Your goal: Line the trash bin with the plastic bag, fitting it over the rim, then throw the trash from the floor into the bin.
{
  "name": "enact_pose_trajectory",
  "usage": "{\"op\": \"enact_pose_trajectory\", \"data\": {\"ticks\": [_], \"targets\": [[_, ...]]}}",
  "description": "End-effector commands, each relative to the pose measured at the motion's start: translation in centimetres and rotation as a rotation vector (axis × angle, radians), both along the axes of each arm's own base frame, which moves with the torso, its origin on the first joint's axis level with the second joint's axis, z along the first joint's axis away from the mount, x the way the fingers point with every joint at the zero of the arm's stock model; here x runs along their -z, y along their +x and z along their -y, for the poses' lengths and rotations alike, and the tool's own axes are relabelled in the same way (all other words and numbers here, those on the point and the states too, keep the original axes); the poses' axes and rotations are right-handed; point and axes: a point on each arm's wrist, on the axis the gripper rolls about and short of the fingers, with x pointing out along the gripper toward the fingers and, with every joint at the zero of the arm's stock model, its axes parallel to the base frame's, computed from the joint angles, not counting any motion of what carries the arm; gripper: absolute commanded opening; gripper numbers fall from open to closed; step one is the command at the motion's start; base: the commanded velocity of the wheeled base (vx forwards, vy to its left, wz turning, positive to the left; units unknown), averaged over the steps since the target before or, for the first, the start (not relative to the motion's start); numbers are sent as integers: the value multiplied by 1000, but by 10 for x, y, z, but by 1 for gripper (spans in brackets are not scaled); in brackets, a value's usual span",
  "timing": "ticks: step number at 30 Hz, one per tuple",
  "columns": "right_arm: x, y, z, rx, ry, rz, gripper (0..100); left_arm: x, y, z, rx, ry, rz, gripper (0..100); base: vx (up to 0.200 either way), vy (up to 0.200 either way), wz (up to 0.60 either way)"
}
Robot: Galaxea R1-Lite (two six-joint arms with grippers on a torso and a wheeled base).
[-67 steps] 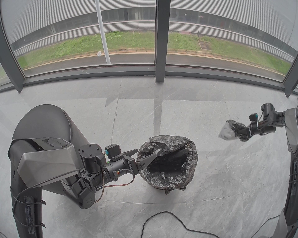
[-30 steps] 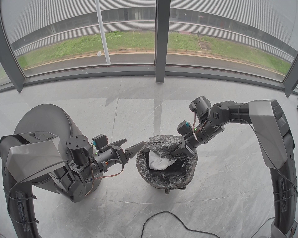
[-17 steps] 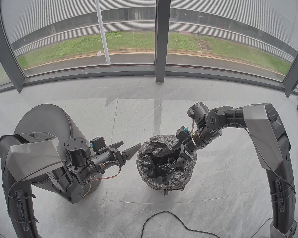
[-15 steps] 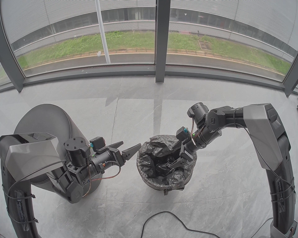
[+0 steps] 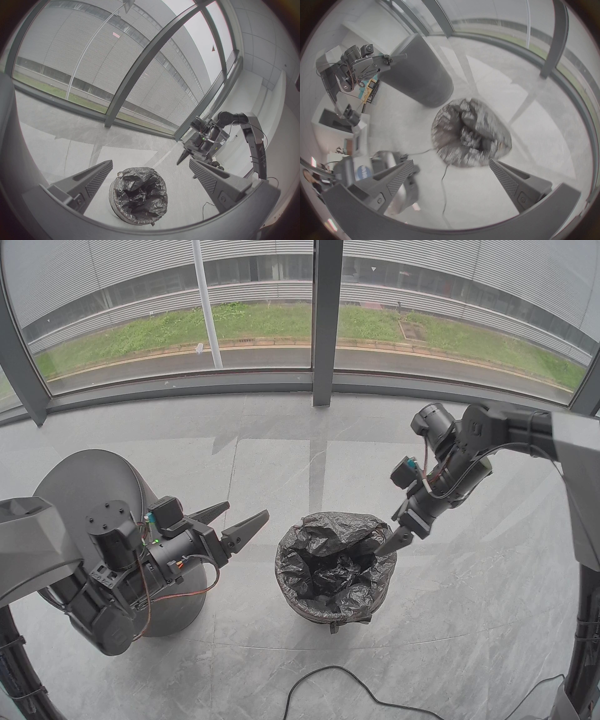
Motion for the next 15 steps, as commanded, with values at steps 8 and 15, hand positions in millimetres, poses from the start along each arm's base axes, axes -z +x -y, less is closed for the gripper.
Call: {"op": "enact_pose_trajectory", "data": {"ticks": [8, 15], "targets": [[-163, -215, 89, 249, -172, -64, 100, -54, -176, -70, -42, 16, 256, 100, 0, 0, 0], [-208, -357, 142, 517, -25, 291, 100, -68, -206, -97, -216, 110, 435, 100, 0, 0, 0]]}}
